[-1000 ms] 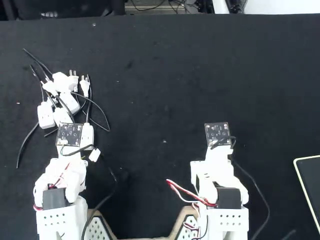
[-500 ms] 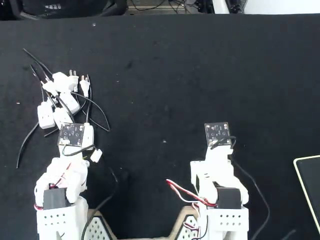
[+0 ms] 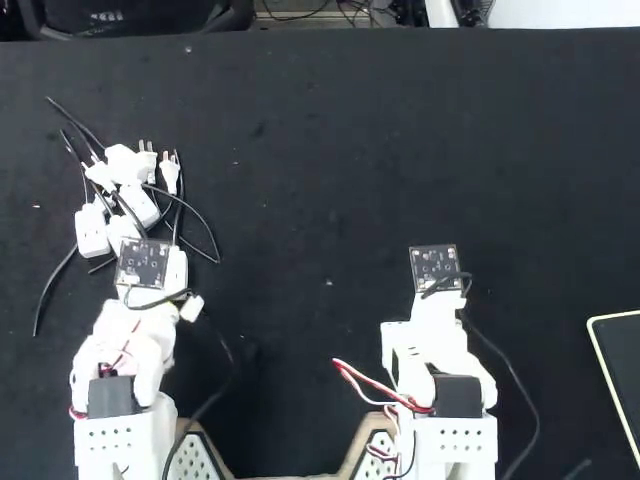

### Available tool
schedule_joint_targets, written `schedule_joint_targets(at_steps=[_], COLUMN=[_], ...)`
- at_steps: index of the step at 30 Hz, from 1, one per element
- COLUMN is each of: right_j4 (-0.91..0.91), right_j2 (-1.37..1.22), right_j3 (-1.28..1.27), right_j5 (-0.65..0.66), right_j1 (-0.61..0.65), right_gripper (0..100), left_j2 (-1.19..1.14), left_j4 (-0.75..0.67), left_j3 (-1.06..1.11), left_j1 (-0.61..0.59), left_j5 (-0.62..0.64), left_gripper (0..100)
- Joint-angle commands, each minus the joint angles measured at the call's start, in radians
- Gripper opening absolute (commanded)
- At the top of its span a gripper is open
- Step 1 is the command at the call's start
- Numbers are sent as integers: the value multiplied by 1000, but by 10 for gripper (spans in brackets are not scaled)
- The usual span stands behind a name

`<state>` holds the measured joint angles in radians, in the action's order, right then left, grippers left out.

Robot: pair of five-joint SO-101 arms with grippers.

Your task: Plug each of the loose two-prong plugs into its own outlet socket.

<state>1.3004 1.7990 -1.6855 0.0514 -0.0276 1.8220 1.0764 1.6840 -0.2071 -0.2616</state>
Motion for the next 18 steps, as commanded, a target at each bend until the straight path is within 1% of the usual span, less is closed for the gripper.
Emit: schedule_joint_targets(at_steps=[1,3,4,5,7,8,10,12,14,16,18], right_j4=[6,6,6,6,6,6,6,6,6,6,6], right_j2=[97,97,97,97,97,97,97,97,97,97,97], right_j3=[1,1,1,1,1,1,1,1,1,1,1], right_j5=[-5,-5,-5,-5,-5,-5,-5,-5,-5,-5,-5], right_j1=[9,9,9,9,9,9,9,9,9,9,9], right_gripper=[25,25,25,25,25,25,25,25,25,25,25], left_j2=[0,0,0,0,0,0,2,0,0,0,0], left_j4=[-115,-158,-180,-201,-235,-239,-255,-276,-256,-190,-89], left_j3=[16,16,16,16,16,16,16,4,1,5,-10], left_j1=[-94,-151,-185,-226,-348,-403,-460,-473,-469,-438,-398], left_j5=[6,-5,-29,-57,-100,-98,-78,-71,-68,-55,-43], left_gripper=[45,55,79,116,205,239,260,259,259,259,259])
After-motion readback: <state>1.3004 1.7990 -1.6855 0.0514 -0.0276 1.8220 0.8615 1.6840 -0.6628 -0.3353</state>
